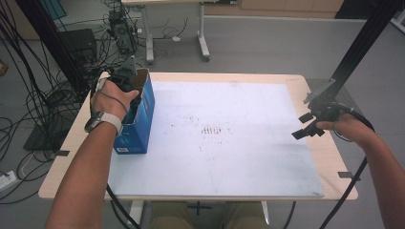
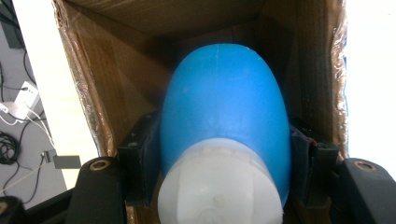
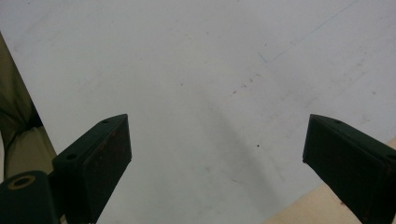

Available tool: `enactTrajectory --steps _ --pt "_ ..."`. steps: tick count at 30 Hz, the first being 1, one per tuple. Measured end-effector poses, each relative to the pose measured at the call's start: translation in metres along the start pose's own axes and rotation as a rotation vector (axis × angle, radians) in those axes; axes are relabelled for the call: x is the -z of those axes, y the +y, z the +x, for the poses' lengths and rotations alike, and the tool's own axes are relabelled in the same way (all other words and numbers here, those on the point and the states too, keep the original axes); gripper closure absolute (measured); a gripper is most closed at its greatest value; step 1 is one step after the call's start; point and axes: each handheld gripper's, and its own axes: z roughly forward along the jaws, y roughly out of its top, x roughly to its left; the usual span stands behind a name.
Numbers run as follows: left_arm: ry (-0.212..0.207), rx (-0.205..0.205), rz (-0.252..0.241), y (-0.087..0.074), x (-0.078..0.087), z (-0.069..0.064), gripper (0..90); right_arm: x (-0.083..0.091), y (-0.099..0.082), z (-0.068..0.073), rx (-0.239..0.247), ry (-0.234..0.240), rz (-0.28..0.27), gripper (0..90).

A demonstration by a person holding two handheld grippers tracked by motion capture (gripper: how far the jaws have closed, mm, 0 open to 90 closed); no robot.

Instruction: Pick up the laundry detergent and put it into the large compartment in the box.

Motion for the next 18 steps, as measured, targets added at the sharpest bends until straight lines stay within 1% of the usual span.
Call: enactTrajectory --steps 6,9,12,13,16,18 --pt "-0.007 0.003 -0.01 -0.0019 -0.001 0.0035 30.9 0.0007 0.0006 0.0006 0.0 -0.002 0.002 7.6" --pt "-0.013 0.003 -0.01 -0.0025 -0.0017 0.0058 25.5 0.0011 0.0009 0.0009 0.002 -0.003 0.002 7.6" --pt "-0.03 -0.001 -0.013 -0.0031 -0.0017 0.0078 24.7 0.0011 0.0011 0.0015 0.003 -0.003 0.004 7.6" --pt "-0.036 -0.01 -0.013 -0.0031 -0.0014 0.0082 24.5 0.0011 0.0012 0.0016 0.003 -0.003 0.004 7.6" --pt "-0.042 -0.018 -0.012 -0.0033 -0.0008 0.0084 24.2 0.001 0.002 0.002 0.004 -0.003 0.004 7.6" --pt "-0.046 -0.014 -0.012 -0.004 0.0001 0.0093 24.1 0.0007 0.0032 0.0028 0.005 -0.002 0.006 7.6"
